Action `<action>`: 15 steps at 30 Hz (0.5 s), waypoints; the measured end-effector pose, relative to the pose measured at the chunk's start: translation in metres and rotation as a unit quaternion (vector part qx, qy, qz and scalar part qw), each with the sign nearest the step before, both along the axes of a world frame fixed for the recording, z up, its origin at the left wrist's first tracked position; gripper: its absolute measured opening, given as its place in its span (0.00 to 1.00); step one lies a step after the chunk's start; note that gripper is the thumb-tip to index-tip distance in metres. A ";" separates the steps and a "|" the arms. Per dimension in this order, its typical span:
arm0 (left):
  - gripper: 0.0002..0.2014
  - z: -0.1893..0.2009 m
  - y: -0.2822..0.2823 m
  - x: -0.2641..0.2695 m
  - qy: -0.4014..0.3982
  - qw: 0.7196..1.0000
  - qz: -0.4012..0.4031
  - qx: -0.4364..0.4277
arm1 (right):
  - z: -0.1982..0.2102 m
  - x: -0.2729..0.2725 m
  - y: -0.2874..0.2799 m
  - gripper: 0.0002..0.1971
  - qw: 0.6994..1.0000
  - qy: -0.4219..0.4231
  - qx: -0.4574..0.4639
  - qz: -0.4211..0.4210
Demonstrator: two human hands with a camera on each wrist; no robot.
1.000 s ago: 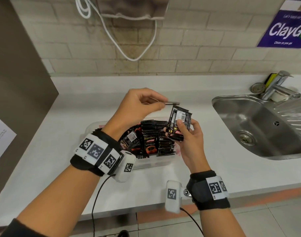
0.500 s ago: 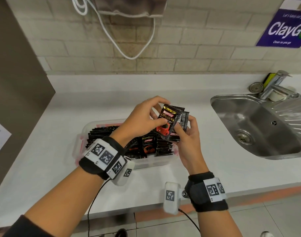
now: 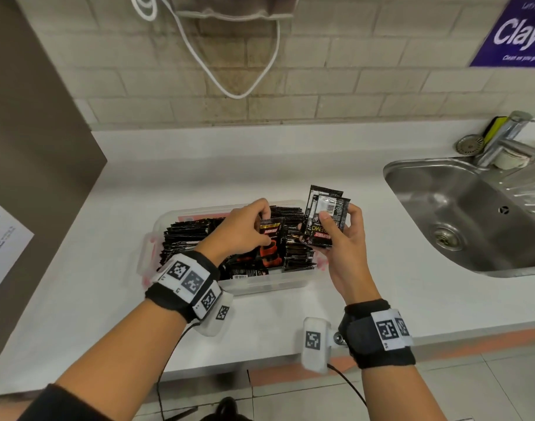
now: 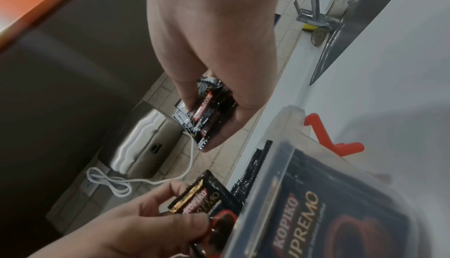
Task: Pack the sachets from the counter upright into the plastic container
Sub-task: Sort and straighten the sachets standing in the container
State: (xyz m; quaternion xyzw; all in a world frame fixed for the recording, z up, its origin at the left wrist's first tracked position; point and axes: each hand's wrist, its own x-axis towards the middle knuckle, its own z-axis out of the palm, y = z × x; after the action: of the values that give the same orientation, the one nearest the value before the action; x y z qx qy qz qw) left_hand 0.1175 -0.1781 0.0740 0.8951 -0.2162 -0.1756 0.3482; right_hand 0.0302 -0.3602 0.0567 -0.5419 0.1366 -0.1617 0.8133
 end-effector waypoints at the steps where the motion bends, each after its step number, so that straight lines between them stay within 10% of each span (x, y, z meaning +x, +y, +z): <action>1: 0.18 -0.003 -0.001 0.000 -0.003 1.000 -0.002 0.017 | 0.000 0.000 0.001 0.14 1.000 0.001 0.003 0.001; 15: 0.34 -0.024 -0.018 -0.006 -0.113 0.961 0.010 0.254 | -0.007 0.003 0.002 0.15 0.999 0.010 0.019 0.026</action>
State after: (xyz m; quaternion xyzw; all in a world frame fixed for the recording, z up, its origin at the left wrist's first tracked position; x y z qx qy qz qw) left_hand 0.1118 -0.1962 0.0499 0.9701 -0.1938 -0.1194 0.0847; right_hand 0.0333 -0.3581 0.0493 -0.5310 0.1339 -0.1324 0.8262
